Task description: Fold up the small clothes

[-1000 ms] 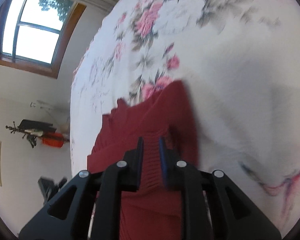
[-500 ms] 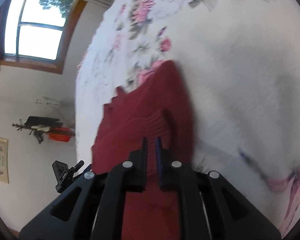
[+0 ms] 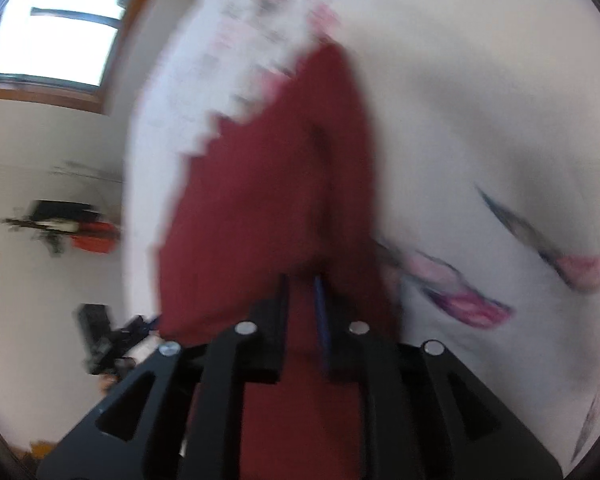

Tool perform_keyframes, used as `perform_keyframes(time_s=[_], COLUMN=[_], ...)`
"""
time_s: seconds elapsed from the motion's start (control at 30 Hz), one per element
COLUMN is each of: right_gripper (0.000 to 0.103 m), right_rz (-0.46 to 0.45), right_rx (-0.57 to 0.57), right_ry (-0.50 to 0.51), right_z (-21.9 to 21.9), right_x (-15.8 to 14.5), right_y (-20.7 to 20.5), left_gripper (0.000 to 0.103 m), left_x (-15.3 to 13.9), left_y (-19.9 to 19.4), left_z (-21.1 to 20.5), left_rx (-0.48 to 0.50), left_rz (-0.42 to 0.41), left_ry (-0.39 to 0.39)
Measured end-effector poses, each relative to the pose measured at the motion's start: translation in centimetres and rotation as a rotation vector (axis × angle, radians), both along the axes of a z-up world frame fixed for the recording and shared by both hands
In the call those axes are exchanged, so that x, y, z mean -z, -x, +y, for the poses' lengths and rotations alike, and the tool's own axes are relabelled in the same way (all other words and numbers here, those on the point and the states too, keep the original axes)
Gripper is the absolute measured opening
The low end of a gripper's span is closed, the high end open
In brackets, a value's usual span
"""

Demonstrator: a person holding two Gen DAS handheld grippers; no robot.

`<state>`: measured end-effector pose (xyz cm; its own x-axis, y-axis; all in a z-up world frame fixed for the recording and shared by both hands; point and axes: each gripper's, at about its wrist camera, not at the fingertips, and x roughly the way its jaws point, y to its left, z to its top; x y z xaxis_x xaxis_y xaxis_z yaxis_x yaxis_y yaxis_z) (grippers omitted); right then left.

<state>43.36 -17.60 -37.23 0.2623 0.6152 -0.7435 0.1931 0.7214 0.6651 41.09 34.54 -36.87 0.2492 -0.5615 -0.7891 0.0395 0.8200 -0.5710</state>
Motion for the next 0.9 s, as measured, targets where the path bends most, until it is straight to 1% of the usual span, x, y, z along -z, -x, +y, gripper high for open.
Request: perform_keyframes(time_s=[0.03, 0.07, 0.1, 0.17, 0.2, 0.23, 0.27, 0.3, 0.33, 0.37, 0.43, 0.5, 0.57, 0.6, 0.67, 0.77, 0.83, 0.9], right_gripper=[0.002, 0.005, 0.010, 0.039, 0.043, 0.044, 0.045, 0.045, 0.045, 0.045, 0.048, 0.048, 0.050, 0.050, 0.050, 0.050, 0.050, 0.051], right_rz=[0.010, 0.013, 0.004, -0.029, -0.038, -0.040, -0.023, 0.002, 0.019, 0.046, 0.092, 0.143, 0.184, 0.194, 0.218, 0.235, 0.248, 0.257], right_rx=[0.009, 0.023, 0.031, 0.017, 0.002, -0.017, -0.045, -0.074, -0.091, -0.111, -0.135, -0.147, -0.134, -0.128, -0.104, -0.059, -0.038, -0.028], right_ry=[0.001, -0.002, -0.015, -0.019, -0.012, -0.008, -0.011, -0.014, -0.015, -0.012, -0.004, -0.008, -0.026, -0.032, -0.040, -0.064, -0.081, -0.075], right_z=[-0.2, -0.4, -0.6, -0.6, -0.7, -1.0, -1.5, -1.9, -2.4, -2.9, -3.5, -4.4, -5.2, -5.5, -6.1, -6.8, -6.7, -6.3], right_x=[0.4, 0.0, -0.9, -3.1, -4.0, -4.7, -5.1, -5.4, -5.5, -5.6, -5.8, -5.7, -5.4, -5.2, -4.7, -3.8, -3.2, -2.5], right_y=[0.2, 0.6, 1.2, 3.0, 4.2, 5.6, 7.8, 10.2, 12.0, 14.9, 18.6, 23.7, 27.7, 28.9, 31.6, 34.0, 34.5, 35.0], left_gripper=[0.072, 0.072, 0.072, 0.074, 0.076, 0.077, 0.077, 0.077, 0.077, 0.077, 0.077, 0.077, 0.077, 0.077, 0.077, 0.077, 0.077, 0.077], left_x=[0.3, 0.0, -0.7, -2.5, -3.5, -4.2, -4.7, -5.0, -5.0, -4.9, -4.1, -2.8, -1.4, -0.8, -0.1, 0.8, 1.4, 1.7], left_y=[0.2, 0.5, 0.8, 2.3, 3.9, 5.4, 7.1, 9.7, 11.7, 13.9, 19.3, 24.4, 28.3, 30.0, 32.3, 34.4, 34.7, 34.7], left_z=[0.2, 0.4, 0.6, 0.9, 1.3, 1.6, 1.7, 2.1, 2.4, 3.1, 4.1, 4.8, 5.4, 5.7, 5.7, 5.3, 5.1, 5.3], left_rx=[-0.012, -0.039, -0.064, -0.082, -0.079, -0.076, -0.071, -0.070, -0.074, -0.081, -0.099, -0.111, -0.131, -0.138, -0.147, -0.154, -0.155, -0.159], left_rz=[0.003, 0.005, 0.017, 0.013, -0.001, -0.008, -0.007, 0.002, 0.010, 0.024, 0.061, 0.111, 0.157, 0.177, 0.203, 0.236, 0.256, 0.276], left_ry=[0.002, 0.010, 0.019, 0.051, 0.076, 0.084, 0.085, 0.087, 0.092, 0.098, 0.094, 0.096, 0.091, 0.077, 0.086, 0.142, 0.158, 0.192])
